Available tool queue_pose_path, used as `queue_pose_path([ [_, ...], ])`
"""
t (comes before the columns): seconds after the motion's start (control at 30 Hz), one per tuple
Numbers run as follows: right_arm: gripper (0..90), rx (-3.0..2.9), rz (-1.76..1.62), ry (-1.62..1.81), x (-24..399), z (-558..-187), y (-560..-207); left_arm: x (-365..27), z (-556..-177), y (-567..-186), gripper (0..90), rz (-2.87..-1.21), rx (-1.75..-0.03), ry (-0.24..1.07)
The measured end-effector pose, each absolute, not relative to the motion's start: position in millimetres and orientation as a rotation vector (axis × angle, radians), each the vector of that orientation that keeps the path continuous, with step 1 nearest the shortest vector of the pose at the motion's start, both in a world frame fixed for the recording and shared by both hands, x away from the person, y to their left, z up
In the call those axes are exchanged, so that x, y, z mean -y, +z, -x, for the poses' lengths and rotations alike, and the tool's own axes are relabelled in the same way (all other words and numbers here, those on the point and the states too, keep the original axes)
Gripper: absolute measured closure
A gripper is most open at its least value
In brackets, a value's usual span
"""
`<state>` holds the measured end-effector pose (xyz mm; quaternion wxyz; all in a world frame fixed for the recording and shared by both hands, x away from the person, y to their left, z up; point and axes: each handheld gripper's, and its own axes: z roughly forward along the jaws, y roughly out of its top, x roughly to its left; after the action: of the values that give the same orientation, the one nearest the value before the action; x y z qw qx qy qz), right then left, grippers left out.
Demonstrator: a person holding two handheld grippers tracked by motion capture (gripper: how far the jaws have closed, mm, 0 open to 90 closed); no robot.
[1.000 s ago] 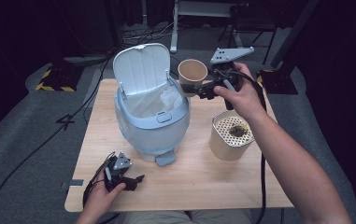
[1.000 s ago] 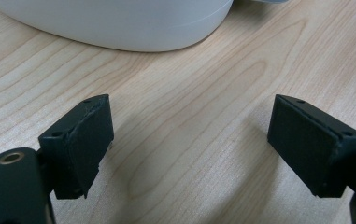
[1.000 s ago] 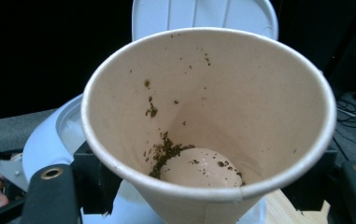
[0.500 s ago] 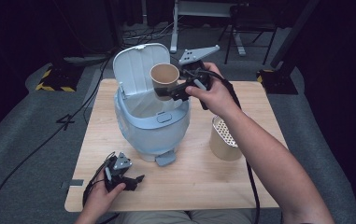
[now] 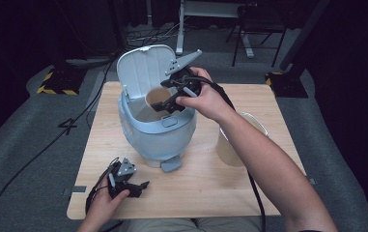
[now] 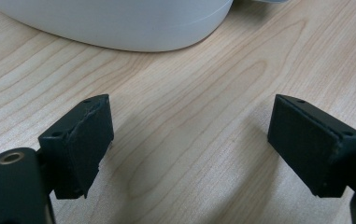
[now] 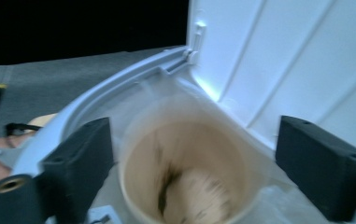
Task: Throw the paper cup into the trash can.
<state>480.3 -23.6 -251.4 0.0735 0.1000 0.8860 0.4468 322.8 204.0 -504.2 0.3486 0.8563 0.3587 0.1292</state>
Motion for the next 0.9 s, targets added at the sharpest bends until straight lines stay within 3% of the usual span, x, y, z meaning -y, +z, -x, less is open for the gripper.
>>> queue_pose_path([
  [0.03,20.4,-2.645,-0.316,1.344,24,-481,-250,-204,-323,-504,15.0,-2.219,-0.930,0.335],
  [0.1,13.4,-2.643,-0.322,1.363,27,-481,-248,-204,-323,-504,14.9,-2.224,-0.927,0.335],
  [0.17,18.4,-2.638,-0.318,1.389,31,-480,-245,-204,-323,-504,14.9,-2.224,-0.927,0.335],
  [0.23,15.0,-2.622,-0.324,1.402,37,-479,-242,-204,-323,-504,14.9,-2.224,-0.927,0.335],
  [0.9,18.3,-2.483,-0.370,1.440,125,-445,-211,-208,-328,-504,15.0,-2.215,-0.945,0.341],
])
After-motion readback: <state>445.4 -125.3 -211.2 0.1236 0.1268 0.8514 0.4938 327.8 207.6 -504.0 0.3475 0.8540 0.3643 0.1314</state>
